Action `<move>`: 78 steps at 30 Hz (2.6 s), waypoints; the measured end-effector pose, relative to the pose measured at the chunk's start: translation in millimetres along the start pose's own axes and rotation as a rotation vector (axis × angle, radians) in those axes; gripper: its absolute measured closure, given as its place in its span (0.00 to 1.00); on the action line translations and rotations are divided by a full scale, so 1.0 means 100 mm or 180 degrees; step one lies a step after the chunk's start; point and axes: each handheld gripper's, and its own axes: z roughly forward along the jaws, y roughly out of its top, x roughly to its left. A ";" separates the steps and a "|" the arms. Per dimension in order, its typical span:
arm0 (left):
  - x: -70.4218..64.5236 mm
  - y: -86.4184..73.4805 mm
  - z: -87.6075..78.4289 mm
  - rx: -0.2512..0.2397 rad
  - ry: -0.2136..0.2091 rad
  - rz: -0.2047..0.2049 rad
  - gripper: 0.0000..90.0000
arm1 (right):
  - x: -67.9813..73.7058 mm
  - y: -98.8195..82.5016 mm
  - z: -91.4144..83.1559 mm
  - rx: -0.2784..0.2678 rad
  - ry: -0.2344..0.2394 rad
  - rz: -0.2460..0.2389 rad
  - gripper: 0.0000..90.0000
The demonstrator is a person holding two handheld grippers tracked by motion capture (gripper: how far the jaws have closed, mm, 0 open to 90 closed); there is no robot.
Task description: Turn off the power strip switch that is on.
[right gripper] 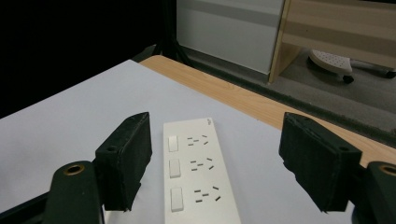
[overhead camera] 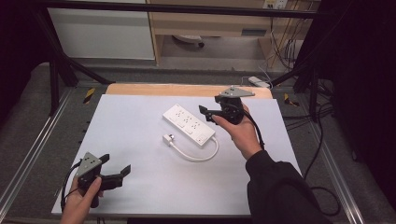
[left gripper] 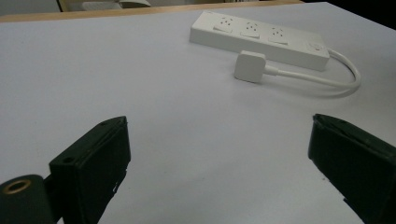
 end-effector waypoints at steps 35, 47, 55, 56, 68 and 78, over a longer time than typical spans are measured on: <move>0.00 0.00 0.00 0.0000 -0.0020 0.0023 0.07 | 0.02 0.04 0.53 -0.0107 0.0089 -0.0017 0.93; 0.00 0.00 0.00 0.0025 -0.0035 0.0045 0.07 | 0.03 -0.03 0.80 -0.0040 0.0079 0.0028 0.99; 0.01 0.00 0.01 0.0025 -0.0036 0.0046 0.07 | 0.00 -0.05 0.93 -0.0030 0.0065 0.0055 1.00; 0.01 0.00 0.01 0.0025 -0.0036 0.0045 0.07 | -0.01 -0.06 0.95 -0.0018 0.0061 0.0077 1.00; 0.01 0.00 0.02 0.0037 -0.0046 0.0054 0.07 | -0.05 -0.16 1.13 0.0096 0.0006 0.0105 1.00; 0.01 0.00 0.02 0.0043 -0.0050 0.0062 0.07 | 0.00 -0.22 1.28 0.0155 -0.0007 0.0137 1.00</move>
